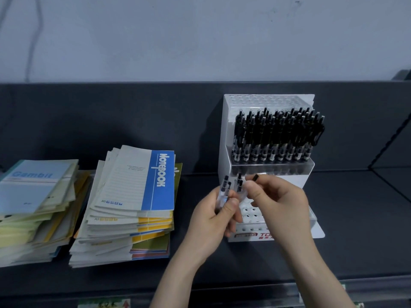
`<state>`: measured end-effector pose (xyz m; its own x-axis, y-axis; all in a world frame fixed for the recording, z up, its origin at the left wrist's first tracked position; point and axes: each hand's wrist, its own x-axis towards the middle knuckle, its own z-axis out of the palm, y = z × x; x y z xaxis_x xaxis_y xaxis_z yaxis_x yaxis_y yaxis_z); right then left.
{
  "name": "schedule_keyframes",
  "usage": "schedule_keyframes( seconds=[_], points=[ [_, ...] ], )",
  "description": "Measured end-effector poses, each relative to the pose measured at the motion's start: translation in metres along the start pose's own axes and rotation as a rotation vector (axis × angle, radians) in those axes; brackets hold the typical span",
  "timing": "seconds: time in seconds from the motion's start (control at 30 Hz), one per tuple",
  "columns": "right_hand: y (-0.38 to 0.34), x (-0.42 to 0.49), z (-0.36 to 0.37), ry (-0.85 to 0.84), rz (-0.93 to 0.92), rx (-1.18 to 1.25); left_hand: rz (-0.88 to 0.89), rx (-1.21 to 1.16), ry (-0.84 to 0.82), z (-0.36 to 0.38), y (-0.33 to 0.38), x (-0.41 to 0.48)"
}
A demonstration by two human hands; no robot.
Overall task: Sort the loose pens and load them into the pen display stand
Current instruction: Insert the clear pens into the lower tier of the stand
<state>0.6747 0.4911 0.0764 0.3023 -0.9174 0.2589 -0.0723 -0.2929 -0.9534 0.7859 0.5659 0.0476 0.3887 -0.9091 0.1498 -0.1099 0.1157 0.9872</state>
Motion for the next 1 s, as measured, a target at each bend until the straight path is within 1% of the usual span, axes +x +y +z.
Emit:
schedule_keyframes(
  seconds=[0.03, 0.1, 0.17, 0.27, 0.33, 0.5, 0.57, 0.67, 0.83, 1.0],
  points=[
    [-0.002, -0.001, -0.001, 0.021, -0.007, 0.025, -0.006, -0.004, -0.004, 0.001, -0.001, 0.000],
    [-0.007, -0.001, -0.006, 0.115, -0.042, 0.094, -0.027, -0.018, 0.021, 0.000, -0.002, 0.001],
    [-0.012, 0.001, -0.013, 0.207, -0.092, 0.149, -0.058, -0.010, 0.116, -0.004, -0.004, 0.001],
    [-0.013, 0.003, -0.019, 0.252, -0.148, 0.098, -0.104, -0.055, 0.275, -0.012, -0.009, 0.001],
    [-0.011, 0.003, -0.017, 0.244, -0.181, 0.017, -0.157, -0.113, 0.319, -0.014, -0.009, 0.002],
    [-0.001, 0.002, -0.007, 0.202, -0.259, -0.141, -0.218, -0.167, 0.331, -0.012, -0.006, 0.001],
    [0.001, 0.003, -0.002, 0.178, -0.274, -0.176, -0.245, -0.186, 0.326, -0.012, -0.007, 0.001],
    [0.003, 0.006, 0.001, 0.186, -0.322, -0.211, -0.268, -0.172, 0.315, -0.011, -0.009, 0.001],
    [0.006, 0.009, 0.002, 0.193, -0.413, -0.330, -0.230, -0.178, 0.335, -0.009, -0.009, -0.001],
    [0.018, 0.007, 0.007, 0.136, -0.390, -0.445, -0.179, -0.120, 0.308, -0.010, -0.010, -0.004]
  ],
)
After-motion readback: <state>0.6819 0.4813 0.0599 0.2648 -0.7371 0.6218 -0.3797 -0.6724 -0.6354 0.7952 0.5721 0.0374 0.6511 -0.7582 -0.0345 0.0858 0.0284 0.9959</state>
